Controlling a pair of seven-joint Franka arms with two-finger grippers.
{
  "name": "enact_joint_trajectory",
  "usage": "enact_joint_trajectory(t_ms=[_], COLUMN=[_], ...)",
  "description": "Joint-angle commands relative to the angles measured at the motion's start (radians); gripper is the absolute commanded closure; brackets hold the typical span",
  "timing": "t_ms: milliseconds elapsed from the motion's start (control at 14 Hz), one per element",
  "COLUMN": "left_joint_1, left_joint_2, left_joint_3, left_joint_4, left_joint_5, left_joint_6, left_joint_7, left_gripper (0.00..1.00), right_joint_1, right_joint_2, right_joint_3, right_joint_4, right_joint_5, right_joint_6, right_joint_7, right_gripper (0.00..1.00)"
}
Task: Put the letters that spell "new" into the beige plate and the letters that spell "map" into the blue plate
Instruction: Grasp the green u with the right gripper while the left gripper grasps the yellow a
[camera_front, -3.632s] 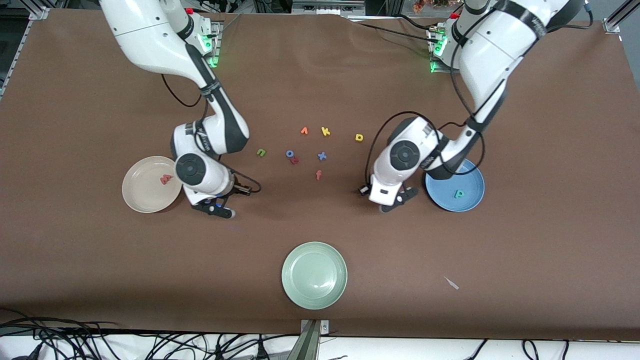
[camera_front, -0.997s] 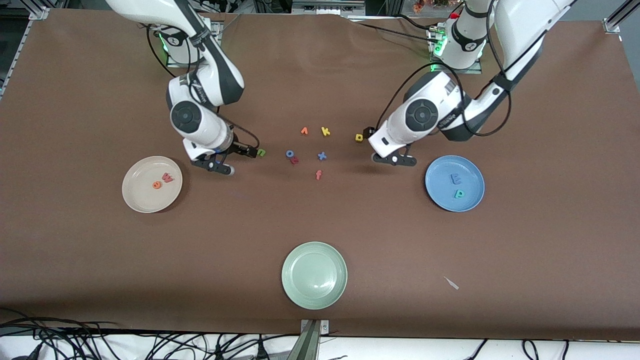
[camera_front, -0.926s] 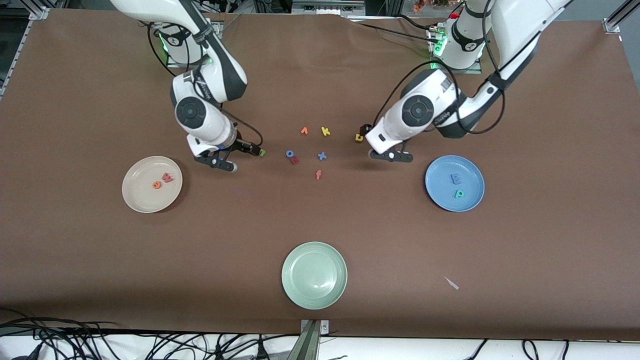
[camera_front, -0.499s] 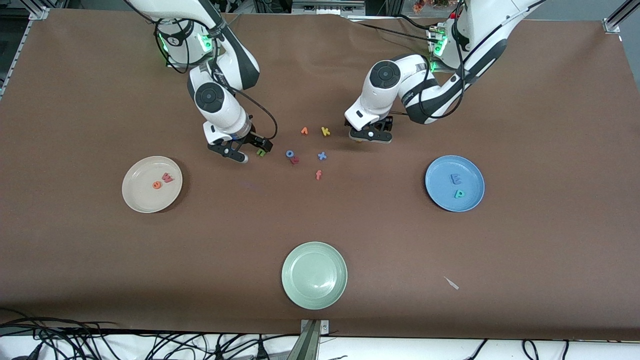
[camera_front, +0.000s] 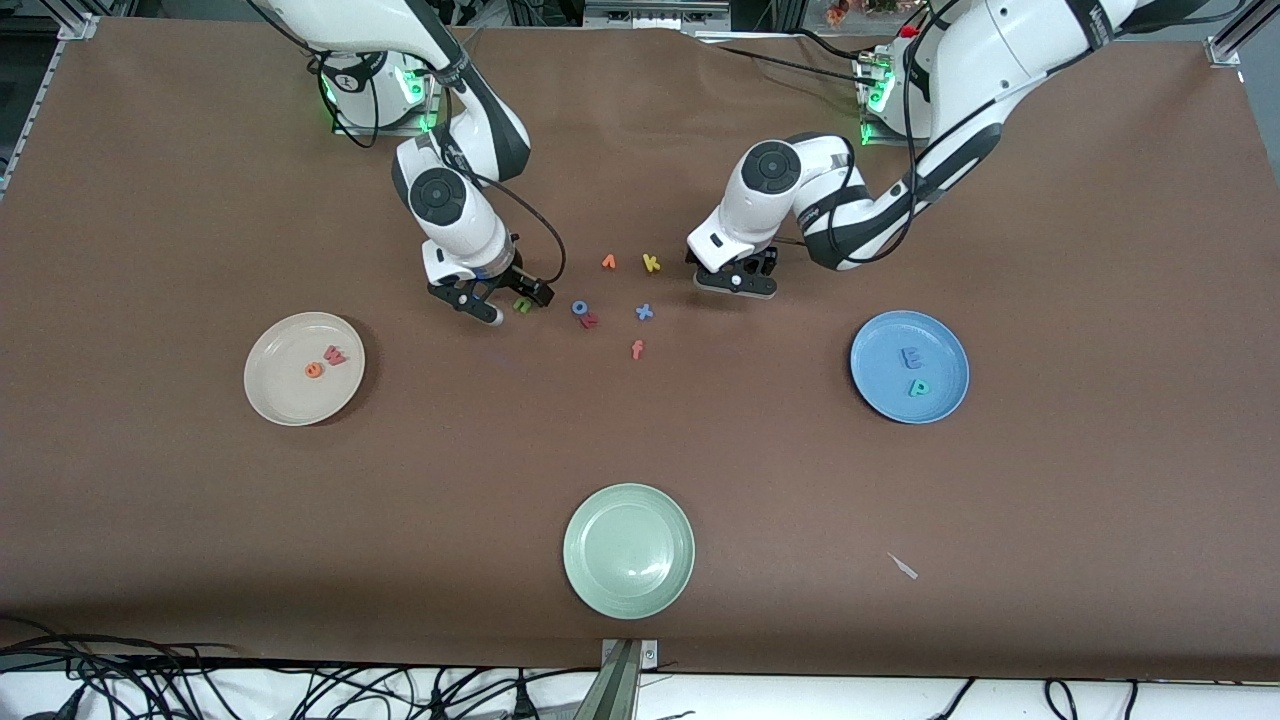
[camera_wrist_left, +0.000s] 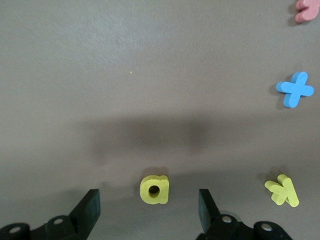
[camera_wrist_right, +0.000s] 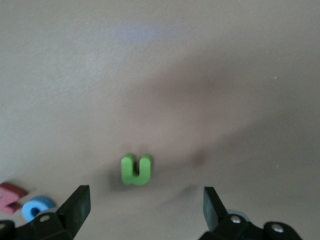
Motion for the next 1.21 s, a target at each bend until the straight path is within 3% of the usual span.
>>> enact_joint_trajectory(t_ms=[0,214,499,641,783,926,1068,1140], left_joint_1=[0.001,-0.045,-0.115,-0.113,-0.11,-0.104,-0.095,-0.089], left_joint_2=[0.019,0.019,0.019,0.019,0.019,0.016,0.011,0.008], left_joint_3=[-0.007,0.01,0.082,0.082,0.082,0.081,0.079,0.078], left_joint_4=[0.015,0.013,0.018,0.02,0.021,0.021,0.023,0.023], left_joint_5=[0.045,0.048,0.139,0.139,0.137,0.137,0.137,0.137], left_joint_6=[0.004,0.004,0.005,0.005,0.005,0.005,0.005,0.004], left_joint_7=[-0.034,-0.079,-0.136,-0.138,-0.138,-0.139,-0.139,-0.136], left_gripper=[0.25,0.33,0.4,0.44,0.62,0.63,0.7,0.78], right_joint_1=[0.004,0.005,0.016,0.019,0.019,0.021,0.019,0.019], right_joint_2=[0.023,0.026,0.027,0.033,0.037,0.037,0.038,0.04], right_joint_3=[-0.013,-0.013,-0.012,-0.012,-0.012,-0.012,-0.012,-0.012], right_joint_4=[-0.005,-0.005,-0.002,0.004,0.007,0.008,0.014,0.018], right_joint_5=[-0.004,-0.004,-0.006,-0.004,-0.004,-0.004,-0.004,-0.004], right_joint_6=[0.049,0.053,0.053,0.053,0.053,0.053,0.052,0.052], right_joint_7=[0.018,0.019,0.027,0.035,0.035,0.035,0.035,0.036], right_gripper=[0.01,0.07,0.25,0.37,0.5,0.62,0.81,0.9])
